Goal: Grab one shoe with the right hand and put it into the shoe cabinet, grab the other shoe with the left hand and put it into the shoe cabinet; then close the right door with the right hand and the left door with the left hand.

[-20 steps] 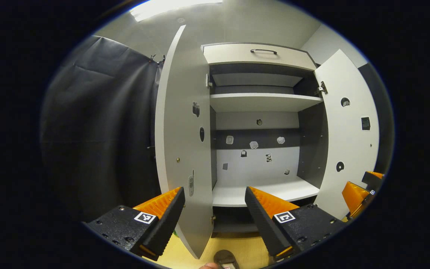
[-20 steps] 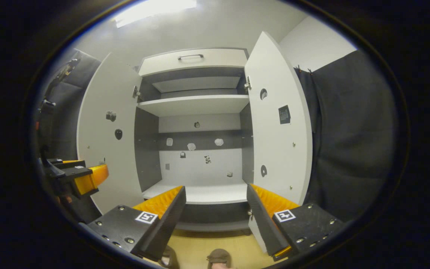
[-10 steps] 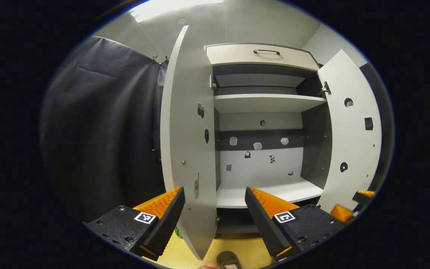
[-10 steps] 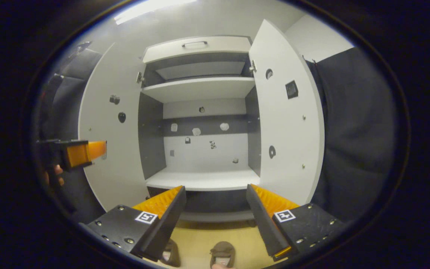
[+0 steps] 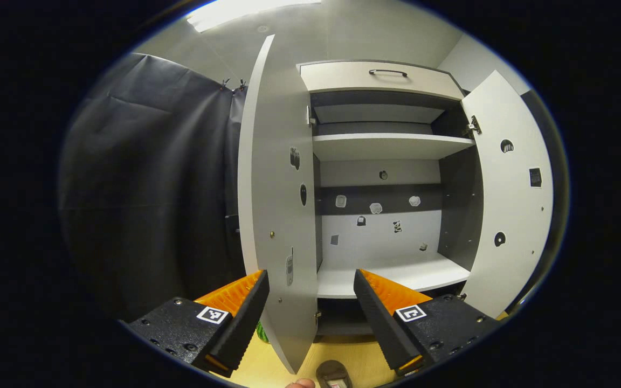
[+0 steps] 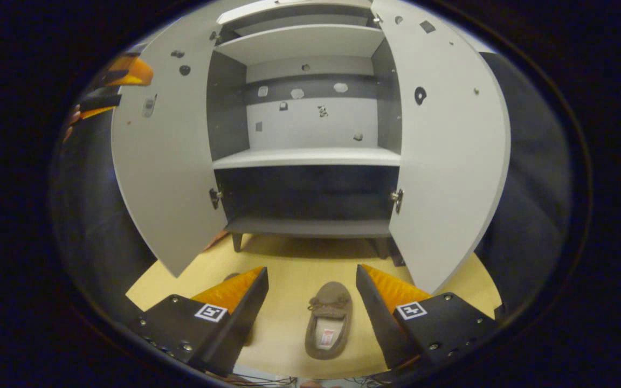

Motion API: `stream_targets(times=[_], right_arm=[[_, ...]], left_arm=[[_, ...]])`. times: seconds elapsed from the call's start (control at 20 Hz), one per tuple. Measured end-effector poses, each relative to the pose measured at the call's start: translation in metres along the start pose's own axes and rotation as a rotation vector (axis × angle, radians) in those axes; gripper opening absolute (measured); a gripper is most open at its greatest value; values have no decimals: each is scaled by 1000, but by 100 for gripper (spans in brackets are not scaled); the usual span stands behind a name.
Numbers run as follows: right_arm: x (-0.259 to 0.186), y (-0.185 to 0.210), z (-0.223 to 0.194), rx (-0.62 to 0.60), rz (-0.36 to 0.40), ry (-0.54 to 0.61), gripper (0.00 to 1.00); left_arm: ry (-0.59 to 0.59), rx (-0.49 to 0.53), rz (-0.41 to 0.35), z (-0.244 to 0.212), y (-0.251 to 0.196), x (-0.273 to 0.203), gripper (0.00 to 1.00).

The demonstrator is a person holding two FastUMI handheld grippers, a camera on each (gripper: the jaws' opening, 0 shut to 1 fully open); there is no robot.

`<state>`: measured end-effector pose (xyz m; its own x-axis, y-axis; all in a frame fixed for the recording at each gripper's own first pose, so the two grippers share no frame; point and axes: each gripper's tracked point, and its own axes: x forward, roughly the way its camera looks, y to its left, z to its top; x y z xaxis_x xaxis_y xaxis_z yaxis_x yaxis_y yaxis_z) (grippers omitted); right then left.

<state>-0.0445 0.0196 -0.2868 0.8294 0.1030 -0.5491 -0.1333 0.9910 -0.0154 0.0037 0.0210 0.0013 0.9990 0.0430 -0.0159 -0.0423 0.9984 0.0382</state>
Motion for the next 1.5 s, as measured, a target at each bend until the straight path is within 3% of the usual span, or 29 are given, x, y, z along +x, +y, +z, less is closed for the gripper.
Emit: stream_targets(times=[0.25, 0.55, 0.8, 0.85, 0.9, 1.0, 1.05, 1.15, 1.25, 1.3, 1.4, 1.5], right_arm=[[28, 9, -68, 20, 36, 174, 98], [66, 14, -136, 165, 44, 384, 98], [102, 9, -152, 183, 8, 421, 92], [111, 7, -153, 165, -1, 415, 79], [119, 6, -154, 146, -8, 418, 86], [130, 7, -159, 116, -22, 423, 86], [136, 8, -162, 98, -24, 426, 78], [145, 6, -168, 60, -39, 430, 73], [150, -1, -171, 19, -69, 432, 54], [152, -10, -172, -19, -101, 430, 50], [153, -12, -174, -41, -123, 445, 13], [155, -14, -173, -62, -129, 459, 13]], left_arm=[[-3, -9, 25, 2, 3, -1, 97], [11, -25, 52, -3, 11, -3, 97], [34, -21, 71, -12, 21, -4, 97], [37, -15, 70, -13, 22, -5, 97], [41, -9, 71, -14, 23, -6, 97], [42, -8, 69, -13, 23, -8, 97], [43, -9, 66, -13, 22, -9, 97], [45, -1, 61, -13, 22, -11, 97], [44, 8, 66, -12, 23, -11, 97], [44, 6, 63, -12, 22, -11, 97], [43, -4, 58, -11, 20, -12, 97], [40, -6, 58, -11, 18, -12, 97]])
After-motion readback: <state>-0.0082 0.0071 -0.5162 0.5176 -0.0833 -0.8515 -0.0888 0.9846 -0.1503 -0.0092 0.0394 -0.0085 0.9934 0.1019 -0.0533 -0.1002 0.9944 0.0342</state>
